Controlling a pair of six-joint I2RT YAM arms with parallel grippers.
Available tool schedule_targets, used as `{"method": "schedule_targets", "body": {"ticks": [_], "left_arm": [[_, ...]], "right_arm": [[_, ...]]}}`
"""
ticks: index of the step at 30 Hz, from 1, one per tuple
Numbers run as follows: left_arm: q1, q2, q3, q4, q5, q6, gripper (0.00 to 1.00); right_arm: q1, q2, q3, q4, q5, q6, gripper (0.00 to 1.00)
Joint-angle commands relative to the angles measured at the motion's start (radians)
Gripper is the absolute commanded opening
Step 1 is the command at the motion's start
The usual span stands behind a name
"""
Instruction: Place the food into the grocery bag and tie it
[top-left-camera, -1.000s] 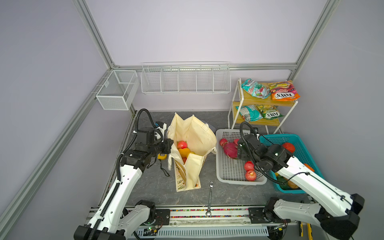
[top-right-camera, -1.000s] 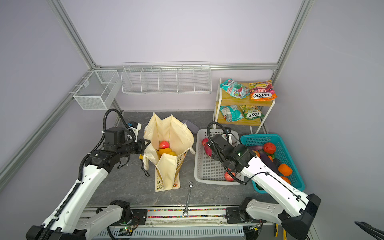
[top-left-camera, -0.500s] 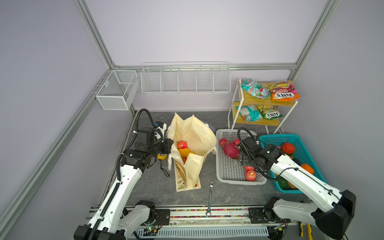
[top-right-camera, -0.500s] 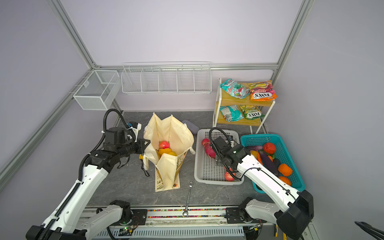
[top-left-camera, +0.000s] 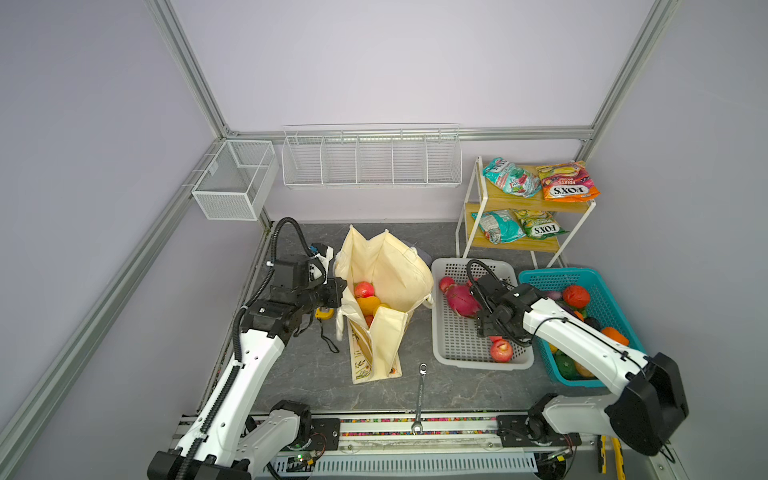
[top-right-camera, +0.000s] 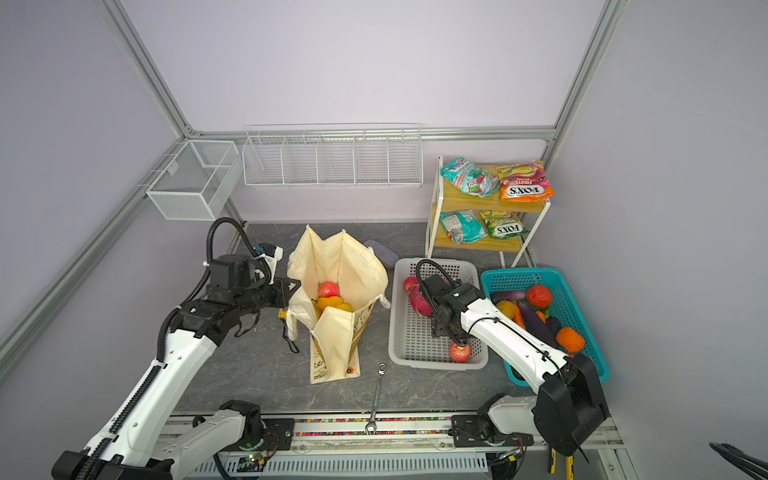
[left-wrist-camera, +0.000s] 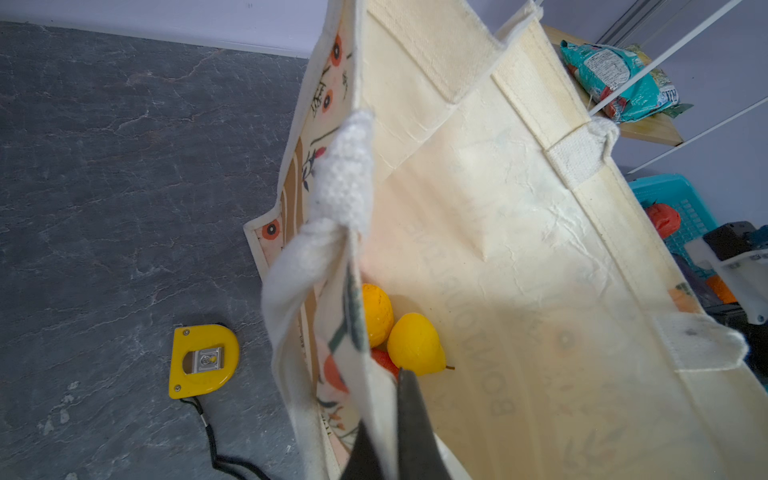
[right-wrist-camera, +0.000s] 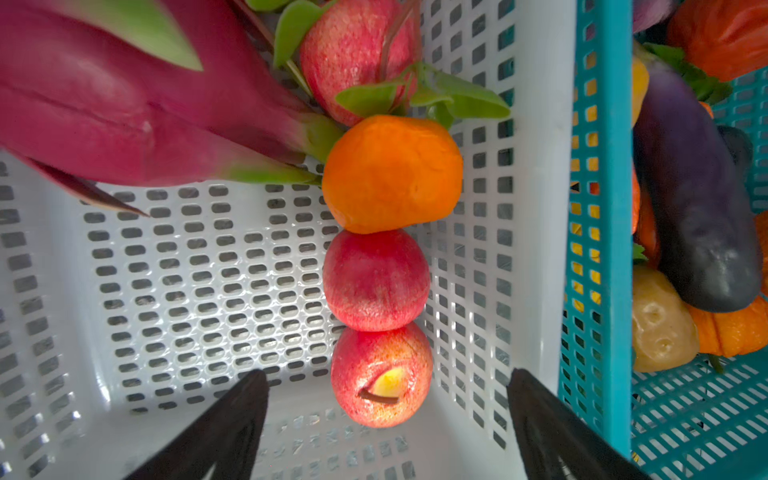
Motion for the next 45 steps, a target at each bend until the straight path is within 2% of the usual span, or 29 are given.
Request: {"method": "schedule_targets", "body": {"ticks": [1, 10, 24, 28, 31, 35, 45], "left_arm": [[-0.004, -0.011, -0.008, 0.024, -0.008, 0.017, 0.00], [-0.004, -0.009, -0.008, 0.023, -0.009, 0.020, 0.00], [-0.005, -0.013, -0.008, 0.023, -0.016, 0.020, 0.00], [-0.005, -0.014, -0.007, 0.021, -0.021, 0.020, 0.00], [-0.004, -0.014, -0.007, 0.021, -0.024, 0.022, 0.00], [-0.004, -0.014, -0.006, 0.020, -0.027, 0.023, 0.00], [-0.004, -0.017, -0.007, 0.020, -0.030, 0.025, 0.00]], "right_arm": [[-0.012, 0.036, -0.015, 0.028, -0.033, -0.032, 0.93], [-0.036, 0.146, -0.003, 0.047, -0.044, -0.066, 0.94], [-0.060, 0.236, -0.017, 0.083, -0.105, -0.090, 0.94], [-0.060, 0.271, -0.023, 0.125, -0.147, -0.097, 0.94], [-0.058, 0.288, -0.022, 0.146, -0.196, -0.109, 0.99], [-0.051, 0.261, -0.019, 0.181, -0.273, -0.135, 0.94], [-0.071, 0.250, 0.010, 0.121, -0.129, -0.118, 0.94]]}}
